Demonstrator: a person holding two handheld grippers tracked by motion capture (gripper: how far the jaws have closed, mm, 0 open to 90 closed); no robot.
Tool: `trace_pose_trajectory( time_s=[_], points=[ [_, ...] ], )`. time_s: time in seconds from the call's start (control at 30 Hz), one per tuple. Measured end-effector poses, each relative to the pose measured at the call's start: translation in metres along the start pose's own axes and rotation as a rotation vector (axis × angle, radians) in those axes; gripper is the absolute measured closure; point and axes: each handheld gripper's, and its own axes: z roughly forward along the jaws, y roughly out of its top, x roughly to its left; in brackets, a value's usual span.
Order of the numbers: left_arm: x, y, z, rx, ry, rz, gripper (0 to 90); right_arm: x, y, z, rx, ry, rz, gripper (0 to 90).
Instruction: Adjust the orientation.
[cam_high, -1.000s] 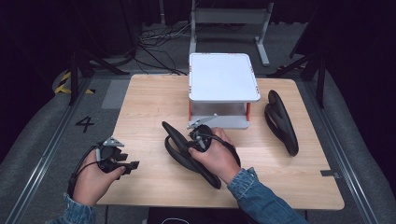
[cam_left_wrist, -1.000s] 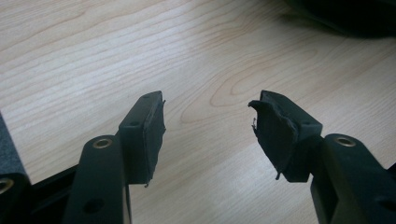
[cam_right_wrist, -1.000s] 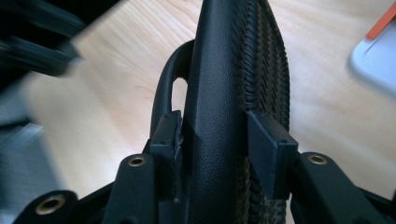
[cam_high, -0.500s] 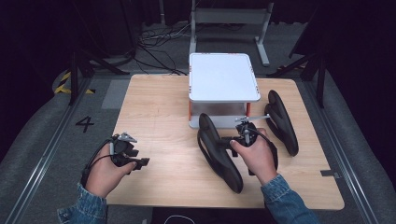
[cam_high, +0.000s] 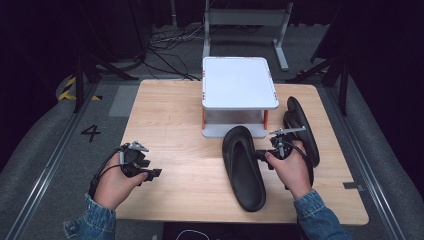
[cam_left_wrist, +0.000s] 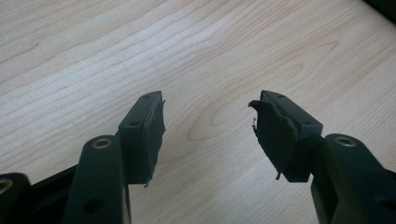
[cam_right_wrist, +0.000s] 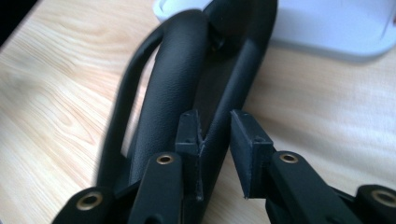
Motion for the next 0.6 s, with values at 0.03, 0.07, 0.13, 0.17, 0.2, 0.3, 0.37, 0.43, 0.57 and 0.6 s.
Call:
trace_pose_trajectory(
  time_s=[0.03,0.07,0.13,0.17,0.2,0.3,0.37,0.43,0.57,0.6],
  points=[
    [0.000,0.000,0.000,-0.001,0.002,0.003,42.7,-0.002,-0.003,0.002,0.004,-0.014,-0.006,74.1],
    [0.000,0.000,0.000,-0.001,0.002,0.003,42.7,-0.002,-0.003,0.002,0.004,-0.014,-0.006,74.1],
    [-0.001,0.000,0.001,0.002,-0.002,0.001,42.7,-0.006,-0.009,0.007,0.016,-0.015,0.005,73.7],
    [-0.001,0.000,0.001,0.002,-0.003,0.002,42.7,-0.008,-0.012,0.010,0.024,-0.021,0.013,73.3],
    [-0.001,0.000,0.001,0.003,0.001,0.005,42.7,-0.009,-0.013,0.011,0.028,-0.029,0.013,73.4],
    [0.000,0.000,0.001,0.004,-0.001,0.010,42.7,-0.011,-0.019,0.014,0.046,-0.083,-0.006,67.8],
    [0.000,0.000,0.002,0.006,-0.001,0.005,42.6,-0.010,-0.022,0.014,0.049,-0.110,-0.027,66.0],
    [-0.001,0.000,0.001,0.003,-0.003,0.004,42.6,-0.010,-0.022,0.012,0.042,-0.140,-0.055,67.0],
    [0.000,0.000,0.000,0.000,0.001,0.006,42.5,-0.008,-0.024,0.008,0.077,-0.204,-0.105,75.6],
    [0.000,0.000,0.000,0.002,0.002,0.005,42.5,-0.008,-0.026,0.009,0.113,-0.222,-0.122,77.8]
  ],
)
